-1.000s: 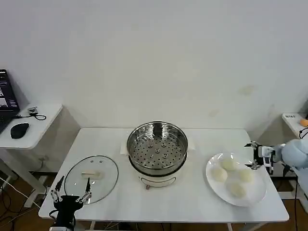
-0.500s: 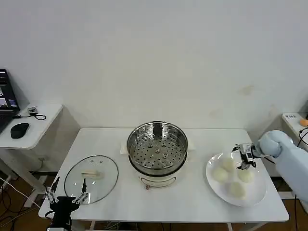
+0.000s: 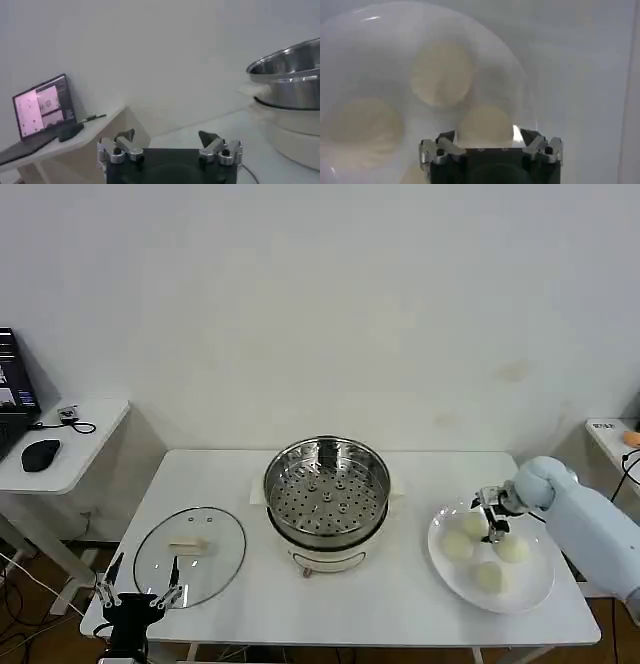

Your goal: Take steamed baozi put them in steamer then cover it.

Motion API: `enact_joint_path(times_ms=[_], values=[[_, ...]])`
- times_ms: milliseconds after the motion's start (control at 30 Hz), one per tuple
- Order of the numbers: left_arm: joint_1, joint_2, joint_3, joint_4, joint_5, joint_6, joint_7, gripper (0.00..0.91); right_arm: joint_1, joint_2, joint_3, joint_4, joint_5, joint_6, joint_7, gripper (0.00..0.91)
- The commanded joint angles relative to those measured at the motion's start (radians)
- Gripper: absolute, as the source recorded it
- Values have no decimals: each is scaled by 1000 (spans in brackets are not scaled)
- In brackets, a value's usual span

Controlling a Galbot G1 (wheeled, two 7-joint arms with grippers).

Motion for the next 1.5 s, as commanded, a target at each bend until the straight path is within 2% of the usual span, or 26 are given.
enact_joint_path(times_ms=[33,100,233,433,600,800,933,1133,1300,1400,1500], values=[[1,-2,0,0,2,-1,0,907,16,17,-23,-33,-11,-2,1,675],[2,-3,3,-1,4,-1,0,907,16,13,-23,-27,-11,-5,0,645],[3,-2,4,-3,5,0,0,907,21,0,-27,-14,-2,-5,-5,645],[6,0,8,-13,6,0,0,907,94,-87,-51,118,79,-21,-29,645],[2,1,13,-16,7,0,-1,907,253,-160,-139,214,205,-41,-37,645],[3,7,24,-35,11,2,0,907,457,-135,-224,236,301,-65,-33,655],[-6,9,24,-32,14,3,0,907,611,-27,-351,213,347,-71,-30,655],[-6,11,9,-32,14,1,-1,907,736,146,-473,153,378,-72,-22,655],[-2,8,0,-34,8,4,-1,907,745,327,-521,85,388,-52,-2,645],[1,4,4,-39,11,4,0,907,730,399,-548,65,382,-16,5,655],[3,0,5,-42,13,4,-1,907,720,432,-602,87,393,31,15,655]])
